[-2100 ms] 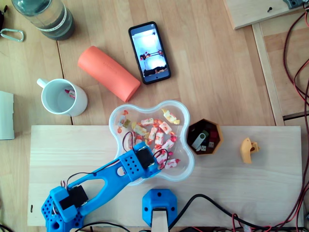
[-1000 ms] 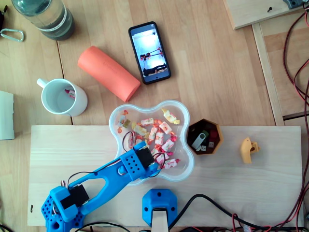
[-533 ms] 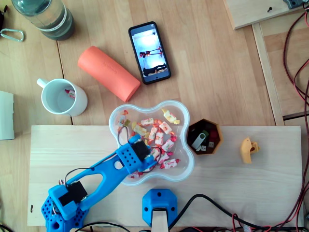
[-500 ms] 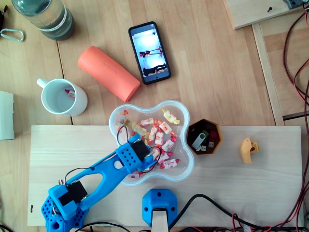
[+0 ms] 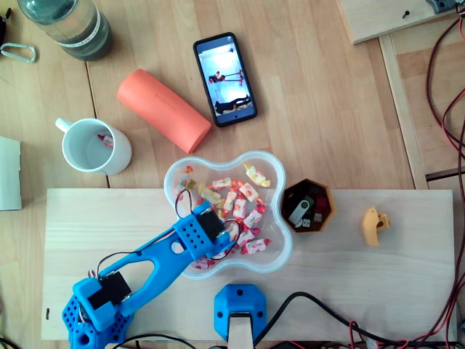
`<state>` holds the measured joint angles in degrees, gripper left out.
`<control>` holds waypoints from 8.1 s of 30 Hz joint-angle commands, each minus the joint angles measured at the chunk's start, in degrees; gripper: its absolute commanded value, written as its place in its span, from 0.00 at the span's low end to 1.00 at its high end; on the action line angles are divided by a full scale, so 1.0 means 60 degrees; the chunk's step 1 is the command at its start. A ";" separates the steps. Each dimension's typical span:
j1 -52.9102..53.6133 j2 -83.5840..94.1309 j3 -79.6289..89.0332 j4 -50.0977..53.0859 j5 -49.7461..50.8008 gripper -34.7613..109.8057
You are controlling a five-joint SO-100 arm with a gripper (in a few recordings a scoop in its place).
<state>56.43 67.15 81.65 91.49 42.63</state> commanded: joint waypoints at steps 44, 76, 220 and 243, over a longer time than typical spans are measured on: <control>0.0103 0.0762 0.0820 -0.1406 0.0015 0.23; 0.0000 0.0879 -0.0571 0.0557 0.0132 0.22; -1.1646 1.1909 0.6812 -0.9053 -0.3062 0.57; -1.0225 1.5527 1.5820 -1.8940 -0.6226 0.56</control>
<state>-4.39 158.99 176.22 -20.48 5.19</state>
